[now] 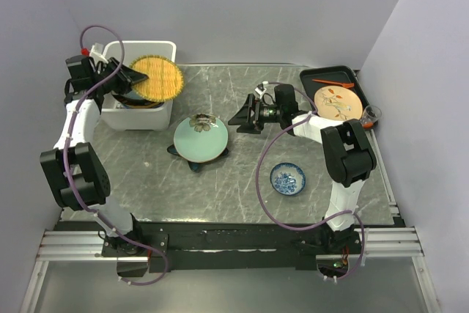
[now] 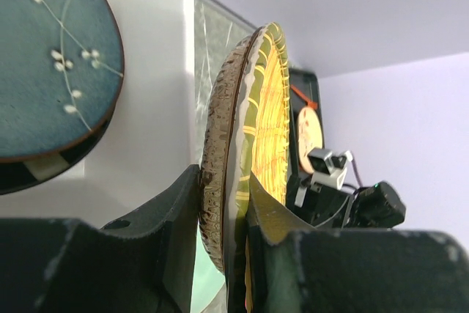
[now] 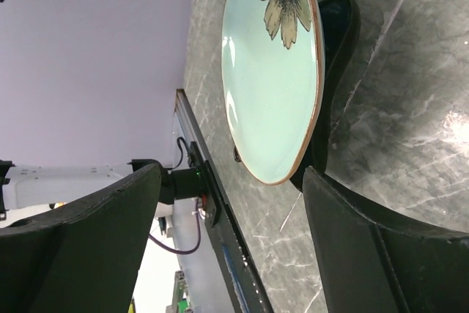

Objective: Place the plates into the plastic bin on the countertop
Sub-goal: Place the plate in the plastic bin.

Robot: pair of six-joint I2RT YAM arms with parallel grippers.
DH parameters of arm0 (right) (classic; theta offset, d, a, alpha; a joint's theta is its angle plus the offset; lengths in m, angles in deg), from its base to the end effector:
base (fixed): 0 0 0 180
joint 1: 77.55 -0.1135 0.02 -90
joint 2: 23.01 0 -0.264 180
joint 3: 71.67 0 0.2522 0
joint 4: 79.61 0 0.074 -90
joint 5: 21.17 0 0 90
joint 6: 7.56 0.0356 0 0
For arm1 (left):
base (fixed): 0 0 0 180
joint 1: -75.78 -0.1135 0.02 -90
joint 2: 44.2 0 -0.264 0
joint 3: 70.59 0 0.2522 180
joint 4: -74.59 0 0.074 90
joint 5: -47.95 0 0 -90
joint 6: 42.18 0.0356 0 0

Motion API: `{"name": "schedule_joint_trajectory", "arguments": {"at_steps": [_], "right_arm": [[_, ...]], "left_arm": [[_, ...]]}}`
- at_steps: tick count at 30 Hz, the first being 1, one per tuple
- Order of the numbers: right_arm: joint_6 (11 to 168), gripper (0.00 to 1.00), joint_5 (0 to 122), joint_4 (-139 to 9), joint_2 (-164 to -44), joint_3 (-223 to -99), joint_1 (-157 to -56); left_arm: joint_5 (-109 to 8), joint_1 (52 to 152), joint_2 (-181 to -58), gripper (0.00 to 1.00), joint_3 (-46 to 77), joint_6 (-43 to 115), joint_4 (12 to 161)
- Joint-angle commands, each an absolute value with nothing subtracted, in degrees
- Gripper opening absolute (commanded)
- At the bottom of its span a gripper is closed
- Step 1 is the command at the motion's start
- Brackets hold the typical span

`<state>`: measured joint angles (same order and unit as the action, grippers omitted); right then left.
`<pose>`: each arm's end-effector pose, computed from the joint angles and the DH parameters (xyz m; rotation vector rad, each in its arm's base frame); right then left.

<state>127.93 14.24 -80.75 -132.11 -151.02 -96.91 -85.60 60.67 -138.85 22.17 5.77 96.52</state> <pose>0.3757 0.1628 0.1925 -0.1570 2.2635 1.6355 0.3779 0.0766 0.3280 -0.4870 1.9548 -1.0533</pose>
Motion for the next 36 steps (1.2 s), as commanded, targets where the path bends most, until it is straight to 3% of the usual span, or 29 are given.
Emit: {"name": "schedule_joint_trajectory", "arguments": {"at_steps": [1, 20, 36], "right_arm": [[126.47, 0.86, 14.78, -80.71, -128.92, -153.02, -96.89], [124.71, 0.89, 15.92, -78.42, -128.65, -152.85, -96.45], [124.36, 0.90, 16.01, -77.10, -130.06, -154.51, -96.28]], "left_arm": [[-85.47, 59.35, -137.89, 0.01, 25.26, 1.24, 89.33], [-76.76, 55.39, -144.56, 0.01, 29.56, -1.58, 87.39], [-71.14, 55.39, -154.58, 0.01, 36.68, 1.15, 95.03]]}}
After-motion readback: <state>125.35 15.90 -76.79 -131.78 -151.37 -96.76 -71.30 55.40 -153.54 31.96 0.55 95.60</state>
